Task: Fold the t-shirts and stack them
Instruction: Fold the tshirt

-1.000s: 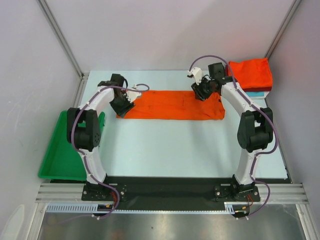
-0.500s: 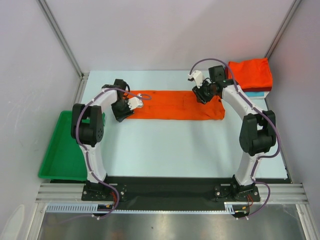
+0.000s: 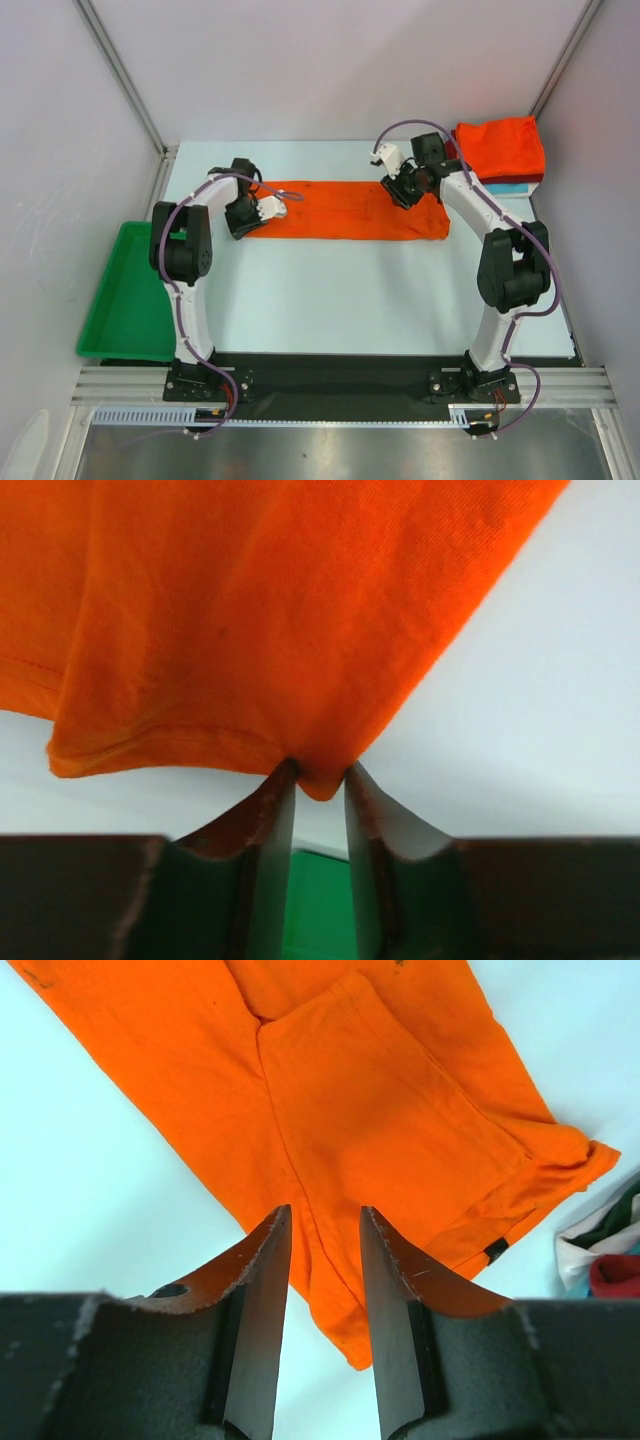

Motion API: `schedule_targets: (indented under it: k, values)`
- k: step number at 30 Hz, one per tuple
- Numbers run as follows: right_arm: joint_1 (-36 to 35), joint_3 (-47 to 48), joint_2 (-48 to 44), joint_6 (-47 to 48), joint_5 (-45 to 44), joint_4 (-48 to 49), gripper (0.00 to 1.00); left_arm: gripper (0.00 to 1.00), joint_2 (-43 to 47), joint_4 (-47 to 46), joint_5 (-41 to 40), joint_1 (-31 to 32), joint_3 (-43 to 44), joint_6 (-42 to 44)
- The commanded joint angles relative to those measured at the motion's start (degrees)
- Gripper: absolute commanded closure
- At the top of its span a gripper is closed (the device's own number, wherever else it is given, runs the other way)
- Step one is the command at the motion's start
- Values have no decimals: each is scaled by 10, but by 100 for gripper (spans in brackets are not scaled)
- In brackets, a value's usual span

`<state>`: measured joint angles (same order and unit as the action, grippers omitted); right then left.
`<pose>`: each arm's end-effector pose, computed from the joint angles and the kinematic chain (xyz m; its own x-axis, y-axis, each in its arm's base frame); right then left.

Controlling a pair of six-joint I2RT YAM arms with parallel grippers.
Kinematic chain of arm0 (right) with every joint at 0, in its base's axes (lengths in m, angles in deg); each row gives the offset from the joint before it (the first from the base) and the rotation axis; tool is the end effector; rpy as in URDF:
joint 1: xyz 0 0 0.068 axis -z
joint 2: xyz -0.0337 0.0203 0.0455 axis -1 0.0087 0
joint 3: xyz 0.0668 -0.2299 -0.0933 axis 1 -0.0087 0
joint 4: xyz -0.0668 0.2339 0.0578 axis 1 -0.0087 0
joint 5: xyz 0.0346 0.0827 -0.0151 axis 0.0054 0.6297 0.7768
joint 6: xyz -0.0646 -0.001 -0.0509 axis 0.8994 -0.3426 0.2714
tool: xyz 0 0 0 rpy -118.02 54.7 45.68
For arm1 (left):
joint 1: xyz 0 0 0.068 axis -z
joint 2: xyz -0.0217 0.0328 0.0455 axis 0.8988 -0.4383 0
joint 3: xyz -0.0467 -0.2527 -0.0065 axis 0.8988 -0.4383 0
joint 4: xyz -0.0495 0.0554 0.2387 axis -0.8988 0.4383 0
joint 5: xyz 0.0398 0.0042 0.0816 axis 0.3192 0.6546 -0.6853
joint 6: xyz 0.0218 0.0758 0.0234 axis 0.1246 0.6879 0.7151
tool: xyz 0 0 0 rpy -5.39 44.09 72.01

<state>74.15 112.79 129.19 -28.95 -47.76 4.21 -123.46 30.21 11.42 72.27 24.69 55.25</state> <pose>0.4015 0.1316 0.2287 -0.3118 -0.7140 -0.6269 -0.8065 0.5477 -0.2226 0.3980 -0.0584 0.1153 -0.3470 0.9350 -0.0728 0.9285 0.3535 0.1141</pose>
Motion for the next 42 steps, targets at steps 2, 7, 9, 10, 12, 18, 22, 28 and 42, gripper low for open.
schedule_targets:
  k: [2,7,9,10,12,18,22,28,42]
  values:
    - [-9,7,-7,9,-20,12,61,75,-20,6,-34,-12,-3,32]
    - [-6,8,8,-2,-45,26,61,98,2,19,-24,-12,-23,25]
    - [1,11,18,-14,-50,39,62,99,24,26,-15,-10,-41,18]
    - [4,19,29,-32,-61,44,62,100,31,27,-15,-7,-59,18]
    - [15,30,42,-49,-75,57,62,100,61,27,-13,-2,-81,16]
    - [39,77,95,-75,-75,35,62,99,128,43,-9,37,-162,-8]
    - [56,132,139,-80,-73,-3,63,100,162,68,-9,82,-205,-26]
    - [64,150,173,-80,-70,-2,63,100,189,113,25,123,-235,-63]
    - [61,220,269,-107,-40,-11,66,100,231,166,25,166,-249,-74]
